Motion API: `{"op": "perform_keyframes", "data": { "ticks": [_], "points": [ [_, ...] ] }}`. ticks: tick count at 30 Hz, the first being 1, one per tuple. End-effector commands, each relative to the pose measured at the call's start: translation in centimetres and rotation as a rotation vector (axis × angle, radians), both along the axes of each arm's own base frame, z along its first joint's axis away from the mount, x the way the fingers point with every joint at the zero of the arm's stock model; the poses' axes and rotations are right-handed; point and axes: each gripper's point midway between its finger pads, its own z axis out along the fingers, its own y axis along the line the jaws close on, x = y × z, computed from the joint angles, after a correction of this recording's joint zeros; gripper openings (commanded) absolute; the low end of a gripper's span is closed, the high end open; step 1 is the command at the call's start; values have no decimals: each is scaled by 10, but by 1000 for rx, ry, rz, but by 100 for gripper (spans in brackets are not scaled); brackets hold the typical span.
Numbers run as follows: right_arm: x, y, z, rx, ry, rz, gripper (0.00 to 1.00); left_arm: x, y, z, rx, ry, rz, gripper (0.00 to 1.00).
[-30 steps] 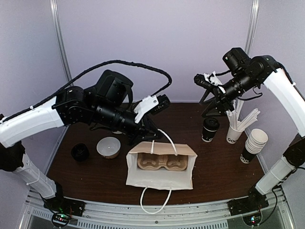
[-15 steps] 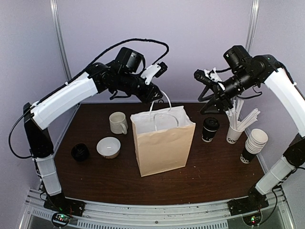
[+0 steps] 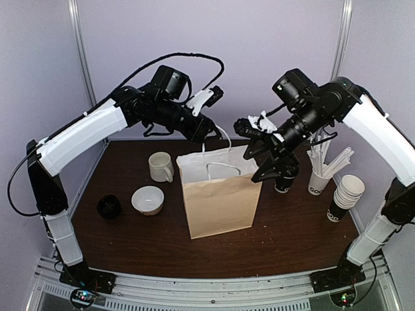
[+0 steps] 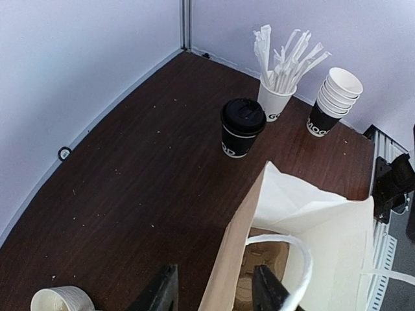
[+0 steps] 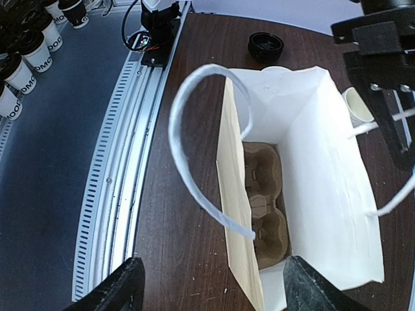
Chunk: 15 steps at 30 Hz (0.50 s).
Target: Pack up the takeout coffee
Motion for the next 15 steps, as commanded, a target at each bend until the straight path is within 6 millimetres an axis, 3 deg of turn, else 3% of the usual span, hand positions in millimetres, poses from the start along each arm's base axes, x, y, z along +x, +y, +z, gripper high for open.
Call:
{"op": "perform_keyframes", "data": {
  "ticks": [1,6,8,10,11,15],
  "points": [
    [5,21,4,-15,-69,1,77,-11,-3,32,-95,-38,-44,40],
    [5,49,4,-8,-97,8,64,-9,-5,29,-91,-37,-51,23],
    [11,55,10,9,-109,-23,44,-9,-5,28,-84,-40,-52,15],
    [18,58,20,30,-134,-60,13,-7,-5,29,-82,-45,-49,2],
    [22,58,25,42,-149,-79,1,-8,-5,32,-88,-48,-51,0],
    [26,57,51,94,-205,-105,0,-11,-6,62,-145,-84,-62,0]
  ]
}}
